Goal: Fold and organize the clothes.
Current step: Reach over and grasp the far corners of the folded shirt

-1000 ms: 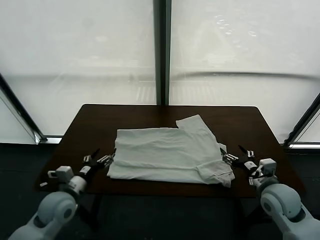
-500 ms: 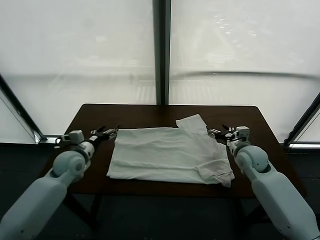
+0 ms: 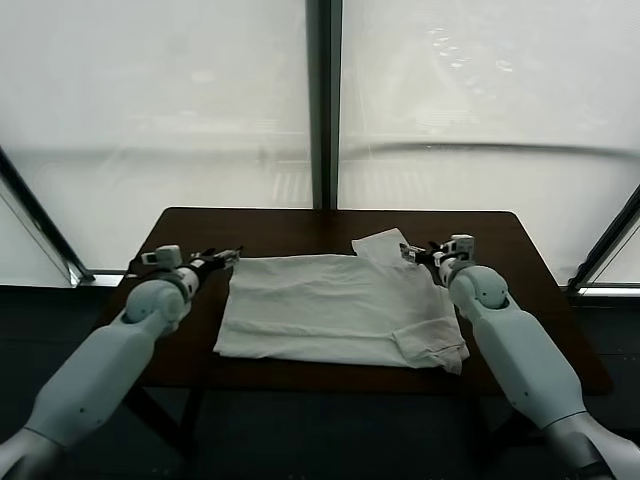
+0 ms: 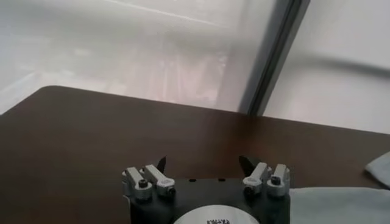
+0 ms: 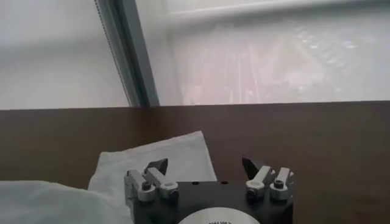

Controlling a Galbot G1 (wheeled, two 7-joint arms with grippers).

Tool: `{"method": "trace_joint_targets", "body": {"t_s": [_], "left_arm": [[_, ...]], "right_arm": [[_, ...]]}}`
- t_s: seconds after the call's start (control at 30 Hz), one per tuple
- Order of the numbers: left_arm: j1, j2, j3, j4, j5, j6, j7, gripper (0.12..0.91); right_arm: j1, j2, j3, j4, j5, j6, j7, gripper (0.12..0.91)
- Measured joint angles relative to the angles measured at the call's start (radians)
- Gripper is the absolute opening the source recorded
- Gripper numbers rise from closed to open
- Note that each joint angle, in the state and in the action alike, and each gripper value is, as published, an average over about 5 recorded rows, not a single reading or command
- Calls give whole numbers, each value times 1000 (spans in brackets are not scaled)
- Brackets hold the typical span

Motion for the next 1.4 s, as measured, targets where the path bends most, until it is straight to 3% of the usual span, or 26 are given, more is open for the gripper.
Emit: {"method": "trace_joint_targets", "body": {"t_s": [0.13,0.47,0.73,1.07,1.3,1.4], "left_arm": [[7,-5,1,-4,5,0,1,907],[-1,-11,3,19,14,-12,19,902],[-3,-23,9,21,22,-18,32,834],[2,-25,5,29,42,-41,43,557],[19,-25,-13,11,48,-65,47,249],[30,-21,-25,-5,49,-71,46,199]], "right_arm": [[4,14,5,-34,-7,1,-7,869],[7,23,2,-60,-19,4,-9,596],[7,25,-5,-60,-25,5,-8,407],[-9,24,-1,-45,-31,56,-19,147],[-36,5,11,5,-5,143,-24,139],[-57,-12,23,50,16,174,-18,139]]}}
